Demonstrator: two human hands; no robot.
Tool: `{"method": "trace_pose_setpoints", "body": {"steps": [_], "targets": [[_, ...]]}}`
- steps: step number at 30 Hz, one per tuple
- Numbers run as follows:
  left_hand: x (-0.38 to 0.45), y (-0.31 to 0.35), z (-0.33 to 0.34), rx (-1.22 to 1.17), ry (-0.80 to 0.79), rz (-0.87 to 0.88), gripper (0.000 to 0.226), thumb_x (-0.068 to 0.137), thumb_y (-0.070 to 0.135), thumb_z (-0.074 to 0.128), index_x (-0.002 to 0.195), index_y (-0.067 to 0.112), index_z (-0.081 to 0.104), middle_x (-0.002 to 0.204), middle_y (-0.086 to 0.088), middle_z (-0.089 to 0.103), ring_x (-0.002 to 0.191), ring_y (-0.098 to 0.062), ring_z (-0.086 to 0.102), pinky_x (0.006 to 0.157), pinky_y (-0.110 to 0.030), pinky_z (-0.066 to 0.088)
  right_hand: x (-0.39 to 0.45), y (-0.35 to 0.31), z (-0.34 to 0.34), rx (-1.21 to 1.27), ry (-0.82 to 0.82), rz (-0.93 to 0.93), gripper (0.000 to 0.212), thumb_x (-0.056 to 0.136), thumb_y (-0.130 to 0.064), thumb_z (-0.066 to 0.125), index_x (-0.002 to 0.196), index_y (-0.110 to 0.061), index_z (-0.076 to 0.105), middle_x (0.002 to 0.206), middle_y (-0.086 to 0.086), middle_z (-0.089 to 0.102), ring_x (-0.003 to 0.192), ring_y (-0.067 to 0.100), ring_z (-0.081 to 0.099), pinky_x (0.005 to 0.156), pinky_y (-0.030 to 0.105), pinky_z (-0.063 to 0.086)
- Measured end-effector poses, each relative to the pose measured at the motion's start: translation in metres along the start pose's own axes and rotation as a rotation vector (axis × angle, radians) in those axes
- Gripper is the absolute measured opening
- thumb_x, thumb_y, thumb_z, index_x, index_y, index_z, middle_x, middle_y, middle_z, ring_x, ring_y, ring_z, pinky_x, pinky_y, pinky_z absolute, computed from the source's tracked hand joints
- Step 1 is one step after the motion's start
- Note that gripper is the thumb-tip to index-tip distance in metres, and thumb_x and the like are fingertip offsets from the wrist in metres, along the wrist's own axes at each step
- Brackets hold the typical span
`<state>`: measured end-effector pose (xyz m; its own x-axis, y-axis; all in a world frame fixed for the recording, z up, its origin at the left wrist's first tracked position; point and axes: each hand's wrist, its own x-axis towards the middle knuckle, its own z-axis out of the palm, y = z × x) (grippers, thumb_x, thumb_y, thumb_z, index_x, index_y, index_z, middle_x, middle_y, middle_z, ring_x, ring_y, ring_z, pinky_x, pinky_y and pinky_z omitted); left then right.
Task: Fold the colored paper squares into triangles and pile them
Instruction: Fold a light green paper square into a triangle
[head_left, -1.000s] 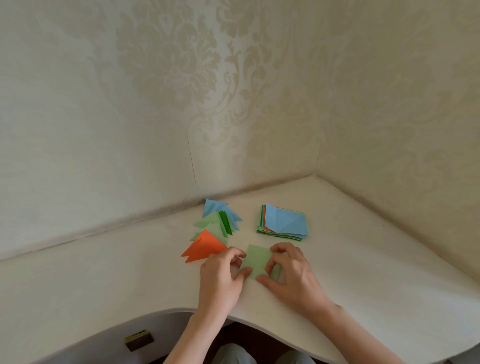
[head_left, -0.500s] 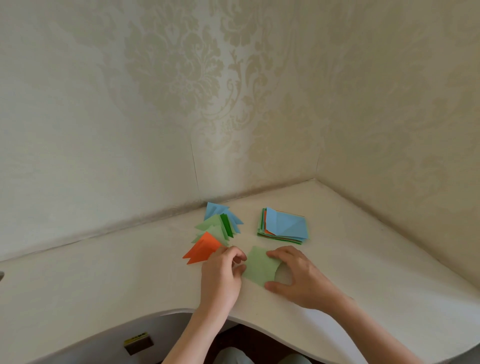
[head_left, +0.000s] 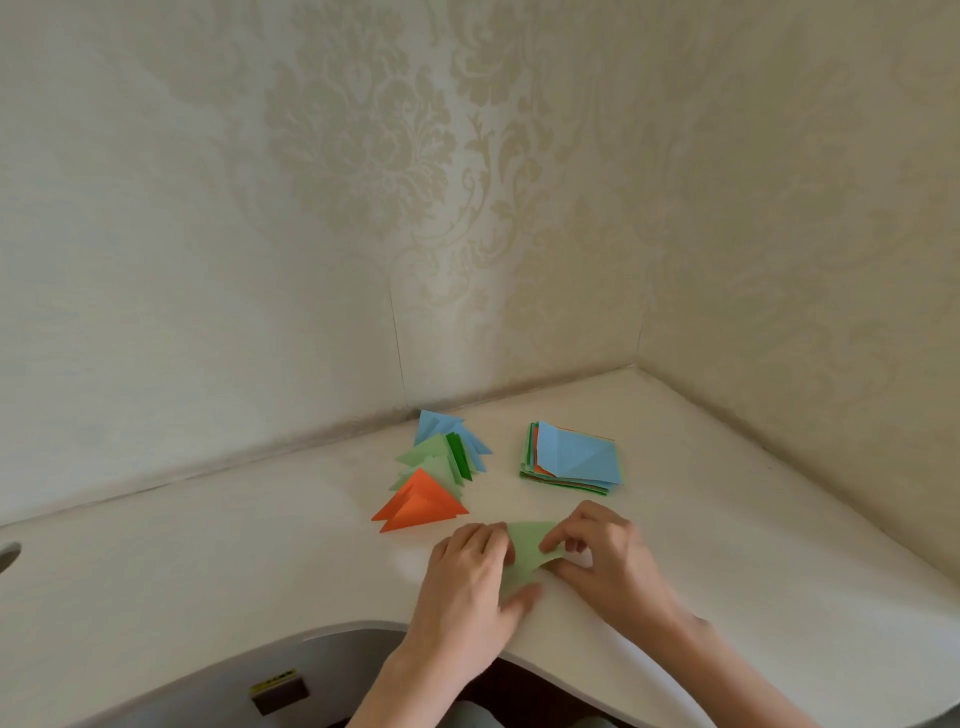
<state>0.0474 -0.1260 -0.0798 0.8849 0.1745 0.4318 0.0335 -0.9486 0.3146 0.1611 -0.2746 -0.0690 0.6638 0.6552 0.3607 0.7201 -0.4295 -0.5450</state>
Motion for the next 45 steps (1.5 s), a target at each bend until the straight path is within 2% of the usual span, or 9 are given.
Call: {"method": "trace_pose_setpoints", "body": {"steps": [4, 8, 12, 16, 25, 29, 37, 41, 45], "targets": [[0.002, -0.009, -0.001, -0.033, 0.016, 0.003, 0.011, 0.082, 0.031, 0.064, 0.085, 0.025, 0.054, 0.092, 0.015, 0.06, 0.095, -0.012, 0.056, 0.081, -0.027, 0.045, 0.005, 0.001, 0.002, -0.11, 0.007, 0.019, 0.022, 0.071, -0.044, 0.079, 0.091, -0.035, 0.073, 0.089, -0.014, 0.048, 0.085, 0.007, 0.047, 0.075, 0.032, 0.041], [0.0, -0.018, -0.002, -0.032, 0.121, -0.081, 0.028, 0.068, 0.021, 0.083, 0.07, 0.023, 0.055, 0.078, 0.013, 0.053, 0.079, -0.014, 0.054, 0.067, -0.028, 0.044, 0.007, 0.002, 0.001, -0.065, -0.043, 0.095, 0.018, 0.079, -0.05, 0.07, 0.091, -0.037, 0.072, 0.093, -0.018, 0.047, 0.093, 0.004, 0.045, 0.083, 0.03, 0.037], [-0.001, -0.029, -0.002, -0.065, 0.177, -0.241, 0.03, 0.06, 0.025, 0.089, 0.064, 0.024, 0.06, 0.075, 0.014, 0.05, 0.077, -0.016, 0.053, 0.065, -0.03, 0.042, 0.003, 0.003, 0.006, -0.061, -0.044, 0.134, 0.016, 0.083, -0.048, 0.066, 0.089, -0.035, 0.072, 0.091, -0.022, 0.045, 0.092, 0.002, 0.045, 0.083, 0.029, 0.034], [0.0, -0.03, 0.003, -0.049, 0.169, -0.354, 0.021, 0.069, 0.036, 0.083, 0.068, 0.026, 0.064, 0.077, 0.013, 0.052, 0.083, -0.02, 0.053, 0.069, -0.03, 0.036, 0.004, 0.0, 0.014, -0.069, -0.003, 0.198, 0.021, 0.084, -0.053, 0.062, 0.085, -0.033, 0.07, 0.091, -0.019, 0.048, 0.094, 0.003, 0.047, 0.082, 0.029, 0.031], [0.01, -0.011, 0.009, 0.253, 0.175, -0.38, 0.038, 0.064, 0.058, 0.078, 0.065, 0.023, 0.063, 0.069, 0.004, 0.053, 0.071, -0.023, 0.05, 0.06, -0.037, 0.04, 0.018, -0.013, 0.02, -0.231, -0.019, 0.298, 0.041, 0.073, -0.073, 0.058, 0.076, -0.033, 0.056, 0.093, -0.015, 0.049, 0.096, 0.006, 0.047, 0.077, 0.028, 0.023], [0.01, -0.012, 0.008, 0.231, 0.16, -0.382, 0.037, 0.06, 0.049, 0.084, 0.062, 0.023, 0.058, 0.068, 0.003, 0.053, 0.069, -0.025, 0.051, 0.057, -0.037, 0.04, 0.019, -0.012, 0.02, -0.264, -0.034, 0.321, 0.042, 0.072, -0.073, 0.059, 0.08, -0.032, 0.06, 0.093, -0.017, 0.048, 0.096, 0.005, 0.047, 0.077, 0.027, 0.022], [0.004, -0.022, 0.007, 0.141, 0.205, -0.354, 0.033, 0.063, 0.034, 0.086, 0.065, 0.025, 0.055, 0.069, 0.008, 0.054, 0.067, -0.02, 0.051, 0.058, -0.029, 0.03, 0.02, -0.011, 0.01, -0.173, -0.095, 0.336, 0.032, 0.076, -0.06, 0.066, 0.07, -0.036, 0.047, 0.092, -0.016, 0.05, 0.093, 0.005, 0.045, 0.079, 0.027, 0.027], [-0.001, -0.028, 0.004, 0.068, 0.226, -0.357, 0.031, 0.065, 0.024, 0.086, 0.066, 0.023, 0.054, 0.068, 0.008, 0.055, 0.066, -0.02, 0.049, 0.055, -0.03, 0.035, 0.019, -0.01, 0.008, -0.081, -0.092, 0.351, 0.029, 0.075, -0.052, 0.072, 0.069, -0.038, 0.047, 0.089, -0.016, 0.052, 0.087, 0.004, 0.046, 0.079, 0.028, 0.028], [-0.004, -0.033, 0.001, -0.039, 0.234, -0.346, 0.028, 0.07, 0.013, 0.082, 0.068, 0.021, 0.055, 0.069, 0.011, 0.053, 0.067, -0.016, 0.043, 0.058, -0.029, 0.039, 0.019, -0.006, 0.005, 0.027, -0.102, 0.373, 0.029, 0.074, -0.038, 0.077, 0.072, -0.037, 0.048, 0.08, -0.017, 0.052, 0.074, 0.002, 0.047, 0.08, 0.027, 0.039]]}}
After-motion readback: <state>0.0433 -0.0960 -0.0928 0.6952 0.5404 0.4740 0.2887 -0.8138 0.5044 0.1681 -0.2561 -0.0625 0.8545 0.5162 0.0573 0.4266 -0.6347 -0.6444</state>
